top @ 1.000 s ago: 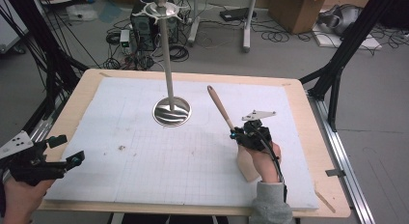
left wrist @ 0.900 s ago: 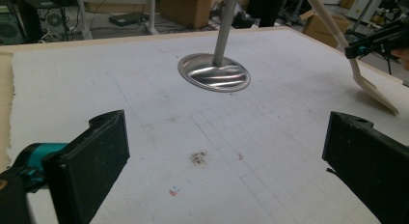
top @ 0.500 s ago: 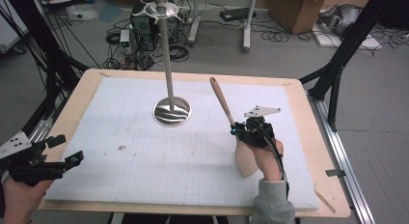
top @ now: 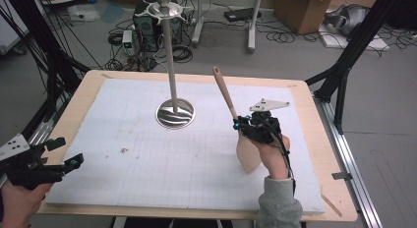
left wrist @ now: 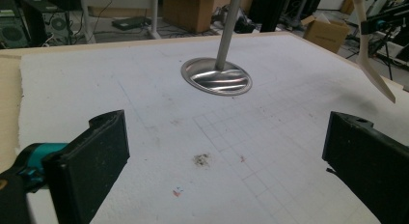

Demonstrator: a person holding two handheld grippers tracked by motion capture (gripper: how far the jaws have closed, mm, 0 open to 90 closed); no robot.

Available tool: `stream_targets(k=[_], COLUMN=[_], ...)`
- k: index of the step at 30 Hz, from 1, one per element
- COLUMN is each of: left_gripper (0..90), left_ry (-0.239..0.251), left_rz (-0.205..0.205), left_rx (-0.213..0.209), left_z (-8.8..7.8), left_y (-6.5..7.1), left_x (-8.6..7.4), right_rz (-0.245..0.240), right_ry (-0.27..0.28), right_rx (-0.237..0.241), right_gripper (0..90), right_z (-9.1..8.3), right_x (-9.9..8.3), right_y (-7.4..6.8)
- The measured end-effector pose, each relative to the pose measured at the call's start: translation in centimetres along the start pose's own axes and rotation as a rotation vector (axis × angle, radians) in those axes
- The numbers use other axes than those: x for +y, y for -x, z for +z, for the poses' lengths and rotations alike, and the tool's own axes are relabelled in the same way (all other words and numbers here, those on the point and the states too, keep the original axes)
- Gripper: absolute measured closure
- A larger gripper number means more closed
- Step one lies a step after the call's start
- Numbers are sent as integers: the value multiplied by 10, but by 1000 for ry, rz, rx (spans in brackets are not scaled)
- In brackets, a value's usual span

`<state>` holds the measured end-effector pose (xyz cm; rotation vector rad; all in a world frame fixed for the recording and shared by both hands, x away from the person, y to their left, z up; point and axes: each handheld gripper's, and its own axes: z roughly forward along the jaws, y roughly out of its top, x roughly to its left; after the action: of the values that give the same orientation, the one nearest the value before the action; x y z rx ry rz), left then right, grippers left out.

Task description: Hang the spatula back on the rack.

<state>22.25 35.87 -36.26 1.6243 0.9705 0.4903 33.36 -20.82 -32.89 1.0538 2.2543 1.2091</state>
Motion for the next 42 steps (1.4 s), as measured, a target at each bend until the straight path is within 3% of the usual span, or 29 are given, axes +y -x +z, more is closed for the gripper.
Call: stream_targets(k=[28, 42], left_gripper=[30, 31], left_ry=[11, 11], left_rz=[-10, -10], left_rx=[-12, -17], left_z=[-2, -3], left_y=[-2, -2], left_x=[0, -1], right_rz=[-46, -60], right_ry=[47, 81], right_rx=[93, 107], right_gripper=[787, 787], right_z=[-7, -14], right_x=[46, 70], right_y=[-1, 1])
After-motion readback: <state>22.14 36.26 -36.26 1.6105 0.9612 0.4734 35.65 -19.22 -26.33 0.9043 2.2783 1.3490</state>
